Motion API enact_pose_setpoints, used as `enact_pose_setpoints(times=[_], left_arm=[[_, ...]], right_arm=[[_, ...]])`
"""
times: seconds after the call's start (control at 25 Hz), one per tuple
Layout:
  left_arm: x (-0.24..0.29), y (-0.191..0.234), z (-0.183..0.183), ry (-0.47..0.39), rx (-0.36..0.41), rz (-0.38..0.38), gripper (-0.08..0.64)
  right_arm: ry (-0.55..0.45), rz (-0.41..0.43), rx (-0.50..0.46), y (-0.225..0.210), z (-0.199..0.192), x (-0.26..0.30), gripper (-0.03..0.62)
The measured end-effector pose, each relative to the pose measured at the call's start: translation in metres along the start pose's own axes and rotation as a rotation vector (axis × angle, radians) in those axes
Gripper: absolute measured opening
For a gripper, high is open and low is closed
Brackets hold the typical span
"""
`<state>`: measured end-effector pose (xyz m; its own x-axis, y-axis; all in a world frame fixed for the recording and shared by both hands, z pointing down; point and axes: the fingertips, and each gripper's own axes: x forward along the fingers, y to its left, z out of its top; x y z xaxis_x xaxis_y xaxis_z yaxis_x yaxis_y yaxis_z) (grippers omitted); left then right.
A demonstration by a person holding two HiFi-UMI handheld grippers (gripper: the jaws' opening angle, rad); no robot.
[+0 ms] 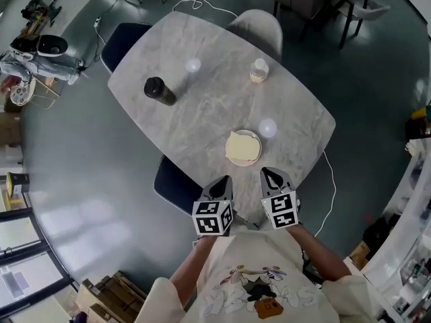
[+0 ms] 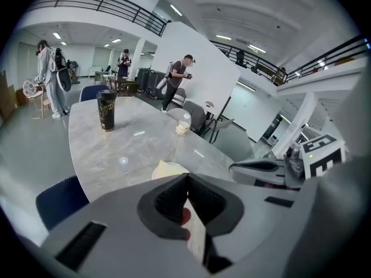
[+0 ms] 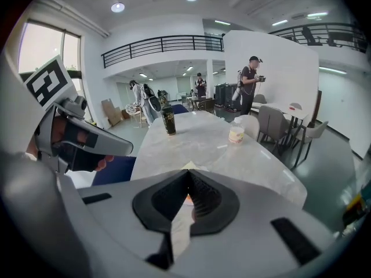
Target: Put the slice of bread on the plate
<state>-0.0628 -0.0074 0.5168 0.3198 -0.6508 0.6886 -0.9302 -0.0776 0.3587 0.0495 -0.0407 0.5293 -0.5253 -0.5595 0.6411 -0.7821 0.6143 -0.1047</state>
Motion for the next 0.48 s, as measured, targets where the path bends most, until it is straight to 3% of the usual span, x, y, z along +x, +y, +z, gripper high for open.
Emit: enact_pose_setpoints(times=[0.48], left_arm=[[-0.053,-0.030,0.001,-0.024,0.034,-0.076,0.011]], right_arm=[[-0.053,-0.041,0.000,0.036,0.023,-0.058,0.005]])
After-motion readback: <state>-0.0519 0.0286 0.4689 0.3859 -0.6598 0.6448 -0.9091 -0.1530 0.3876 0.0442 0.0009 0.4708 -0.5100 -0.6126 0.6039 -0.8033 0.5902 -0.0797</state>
